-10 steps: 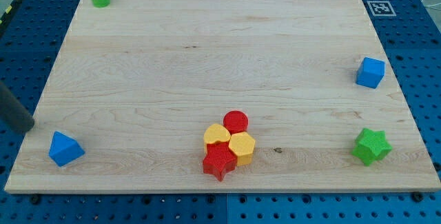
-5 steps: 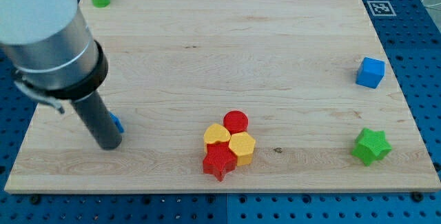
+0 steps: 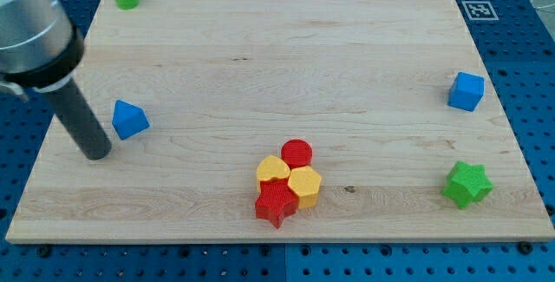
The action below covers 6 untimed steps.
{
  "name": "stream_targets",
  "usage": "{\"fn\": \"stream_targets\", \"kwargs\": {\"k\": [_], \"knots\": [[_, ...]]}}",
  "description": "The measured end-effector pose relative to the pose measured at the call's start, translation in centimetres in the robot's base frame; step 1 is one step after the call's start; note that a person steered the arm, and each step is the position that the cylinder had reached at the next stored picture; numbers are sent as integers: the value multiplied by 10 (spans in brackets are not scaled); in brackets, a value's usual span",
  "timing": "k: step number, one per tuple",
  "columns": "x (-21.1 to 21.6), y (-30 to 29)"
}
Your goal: Slide blue triangle to the center
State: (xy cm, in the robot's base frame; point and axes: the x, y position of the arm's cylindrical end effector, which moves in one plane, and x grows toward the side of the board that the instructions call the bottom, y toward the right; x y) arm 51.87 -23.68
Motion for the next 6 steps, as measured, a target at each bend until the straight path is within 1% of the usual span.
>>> {"fn": "stream_targets", "kwargs": {"k": [1,2,3,4,5,6], "knots": [[-33,-13],[-93,7],[-107,20],[-94,-1],[-61,-9],[-34,0]]}}
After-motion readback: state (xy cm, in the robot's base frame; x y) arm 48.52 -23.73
